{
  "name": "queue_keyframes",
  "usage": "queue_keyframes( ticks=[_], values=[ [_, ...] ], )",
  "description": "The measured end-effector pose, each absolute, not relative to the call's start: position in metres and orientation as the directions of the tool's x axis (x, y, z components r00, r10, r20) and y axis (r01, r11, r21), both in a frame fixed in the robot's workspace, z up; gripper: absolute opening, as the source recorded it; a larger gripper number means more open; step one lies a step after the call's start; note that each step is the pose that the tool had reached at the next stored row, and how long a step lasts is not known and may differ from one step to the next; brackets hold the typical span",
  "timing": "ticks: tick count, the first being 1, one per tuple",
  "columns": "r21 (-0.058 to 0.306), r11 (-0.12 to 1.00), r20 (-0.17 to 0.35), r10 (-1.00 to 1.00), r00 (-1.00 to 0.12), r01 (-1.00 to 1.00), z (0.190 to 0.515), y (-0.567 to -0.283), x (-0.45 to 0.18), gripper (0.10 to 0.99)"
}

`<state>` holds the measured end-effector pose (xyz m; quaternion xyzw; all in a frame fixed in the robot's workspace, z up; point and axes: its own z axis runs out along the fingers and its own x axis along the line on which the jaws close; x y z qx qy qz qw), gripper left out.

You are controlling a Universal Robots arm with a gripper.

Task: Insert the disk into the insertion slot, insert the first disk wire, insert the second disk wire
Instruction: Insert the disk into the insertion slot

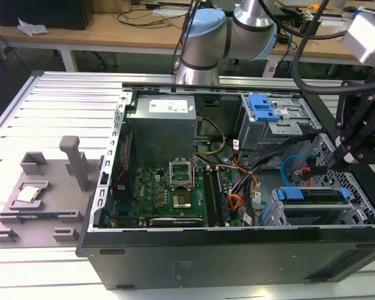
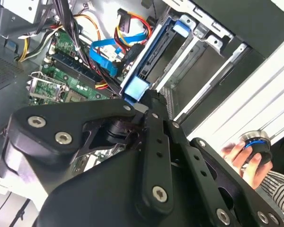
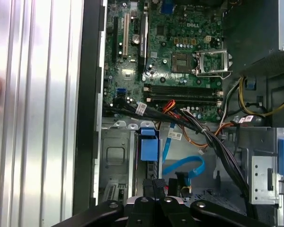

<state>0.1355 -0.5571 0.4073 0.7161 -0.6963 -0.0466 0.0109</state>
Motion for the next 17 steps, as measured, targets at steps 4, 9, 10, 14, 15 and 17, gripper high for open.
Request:
queue_keyframes(
  ticks=[4,9,10,14,15,17],
  values=[
    [0.084,-0.030,-0.052,-0.998,0.026,-0.996,0.4044,-0.5572,0.1356,0.106],
    [0.084,-0.030,-0.052,-0.998,0.026,-0.996,0.4008,-0.5572,0.1356,0.106],
    [0.085,-0.030,-0.052,-0.998,0.026,-0.996,0.4004,-0.5572,0.1356,0.106],
    [0.085,-0.030,-0.052,-0.998,0.026,-0.996,0.3981,-0.5572,0.1357,0.106],
    [0.085,-0.030,-0.052,-0.998,0.026,-0.996,0.3970,-0.5572,0.1358,0.106],
    [0.086,-0.030,-0.051,-0.998,0.026,-0.996,0.3968,-0.5572,0.1358,0.106]
  ],
)
